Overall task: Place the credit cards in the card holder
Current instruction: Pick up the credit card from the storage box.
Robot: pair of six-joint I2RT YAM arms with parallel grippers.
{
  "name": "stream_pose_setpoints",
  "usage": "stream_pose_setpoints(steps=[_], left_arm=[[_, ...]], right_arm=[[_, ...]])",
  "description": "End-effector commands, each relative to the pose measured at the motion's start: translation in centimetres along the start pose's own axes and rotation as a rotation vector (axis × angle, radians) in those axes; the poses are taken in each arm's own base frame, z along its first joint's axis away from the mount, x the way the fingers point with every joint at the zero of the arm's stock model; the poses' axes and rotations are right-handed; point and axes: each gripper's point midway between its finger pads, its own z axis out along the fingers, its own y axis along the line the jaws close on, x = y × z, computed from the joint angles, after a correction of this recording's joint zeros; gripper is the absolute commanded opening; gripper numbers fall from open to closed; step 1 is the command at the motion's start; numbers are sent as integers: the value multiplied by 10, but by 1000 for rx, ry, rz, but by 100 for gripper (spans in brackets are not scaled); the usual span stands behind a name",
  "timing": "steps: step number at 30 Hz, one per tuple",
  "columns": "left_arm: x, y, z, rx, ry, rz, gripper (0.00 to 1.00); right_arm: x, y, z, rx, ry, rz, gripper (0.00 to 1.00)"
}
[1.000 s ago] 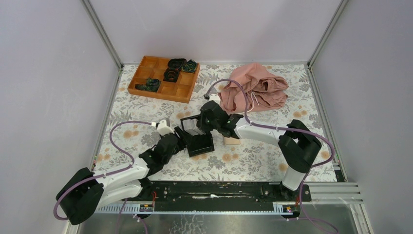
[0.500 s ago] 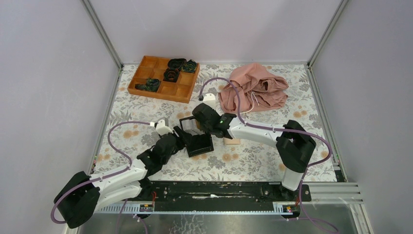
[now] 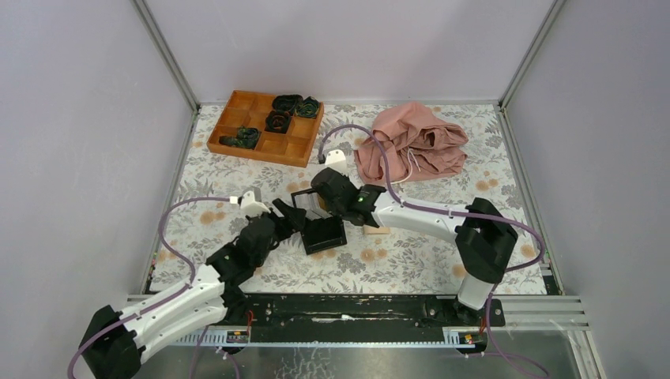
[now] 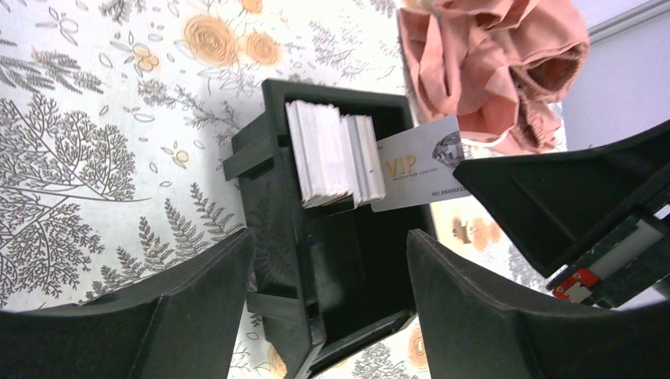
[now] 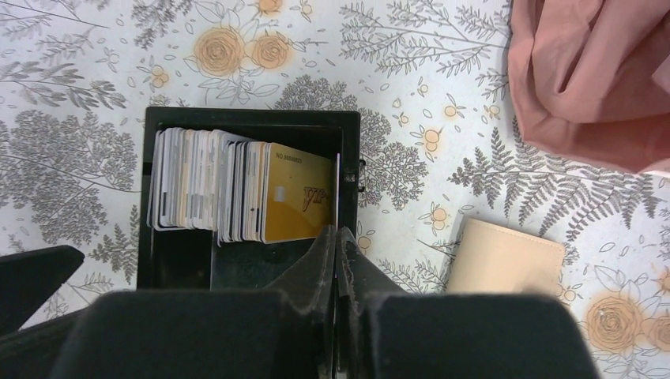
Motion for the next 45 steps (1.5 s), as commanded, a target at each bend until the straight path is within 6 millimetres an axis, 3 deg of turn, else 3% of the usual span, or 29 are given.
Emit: stream_pose_setpoints(steps=[1, 6, 11, 22, 26, 34, 45], left_arm=[[-24, -11, -9, -11, -48, 9, 78], [-39, -35, -18, 79, -62, 31, 78], [-46, -65, -32, 251, -70, 54, 78], [-15, -130, -75, 749, 41, 151, 77], [1, -147, -93, 894, 129, 180, 77], [24, -156, -109, 1019, 250, 214, 75], [45, -158, -119, 1114, 357, 239, 72]], right_arm=[[-57, 9, -36, -57, -149, 11, 0], [-69, 9, -67, -132, -171, 0, 0], [-66, 7, -117, -288, -171, 30, 0], [11, 7, -190, -615, 42, 105, 0], [22, 1, -212, -677, 65, 126, 0], [27, 0, -234, -747, 85, 155, 0], [28, 12, -231, -788, 111, 162, 0]])
